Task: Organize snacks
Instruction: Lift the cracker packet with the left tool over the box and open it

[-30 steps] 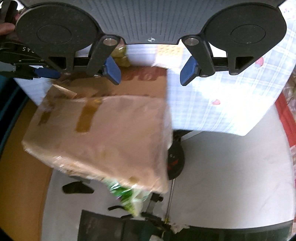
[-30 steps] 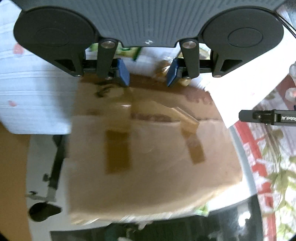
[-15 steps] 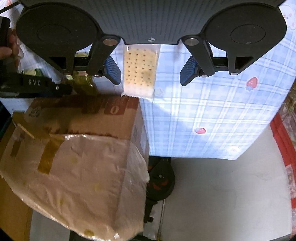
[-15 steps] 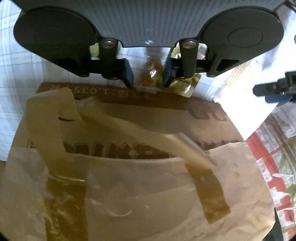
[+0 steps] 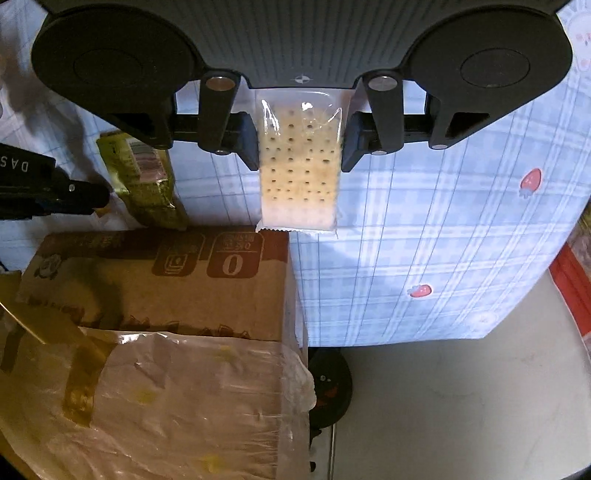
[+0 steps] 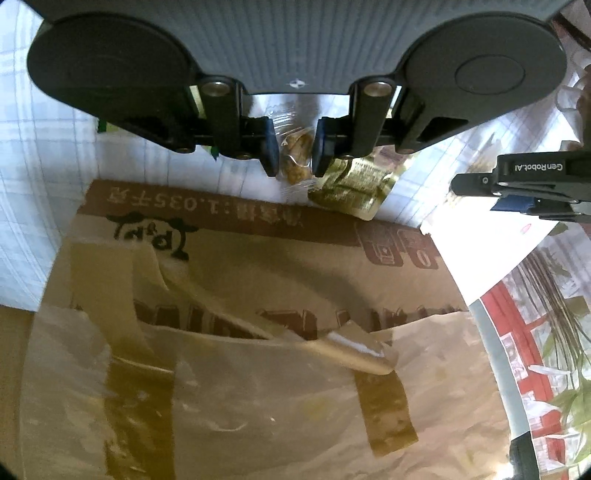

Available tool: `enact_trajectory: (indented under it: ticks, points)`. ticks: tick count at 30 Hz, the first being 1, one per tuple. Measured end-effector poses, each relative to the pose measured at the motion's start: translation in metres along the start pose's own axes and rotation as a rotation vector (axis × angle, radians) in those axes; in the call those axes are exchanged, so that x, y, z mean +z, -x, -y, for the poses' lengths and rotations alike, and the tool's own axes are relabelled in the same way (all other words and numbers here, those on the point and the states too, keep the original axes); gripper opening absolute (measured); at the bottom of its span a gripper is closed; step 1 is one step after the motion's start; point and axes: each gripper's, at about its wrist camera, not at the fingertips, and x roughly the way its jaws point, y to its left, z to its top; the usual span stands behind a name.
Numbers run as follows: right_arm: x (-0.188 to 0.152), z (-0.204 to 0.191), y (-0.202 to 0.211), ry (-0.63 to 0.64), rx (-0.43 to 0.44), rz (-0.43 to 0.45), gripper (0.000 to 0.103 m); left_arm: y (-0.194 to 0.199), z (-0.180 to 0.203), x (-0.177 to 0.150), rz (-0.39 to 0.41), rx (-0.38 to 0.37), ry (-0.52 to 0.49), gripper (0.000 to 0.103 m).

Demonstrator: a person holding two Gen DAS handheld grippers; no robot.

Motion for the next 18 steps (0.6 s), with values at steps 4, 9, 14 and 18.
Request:
enact_trajectory:
  ticks: [4, 9, 14, 18]
  points:
    - [-0.007, 0.001, 0.008, -0.015, 0.01, -0.002, 0.019, 0.01, -0.001, -0.008, 0.002, 0.0, 0.033, 0.048]
    - [-0.014, 0.007, 0.034, -0.04, 0.044, 0.049, 0.019, 0.041, -0.002, -0.017, 0.058, -0.012, 0.082, 0.048]
    - [-0.021, 0.019, 0.07, -0.056, 0.062, 0.117, 0.019, 0.076, 0.003, -0.024, 0.124, -0.033, 0.14, 0.048]
    - [-0.02, 0.022, 0.093, -0.06, 0.056, 0.172, 0.019, 0.095, 0.009, -0.025, 0.161, -0.041, 0.165, 0.048]
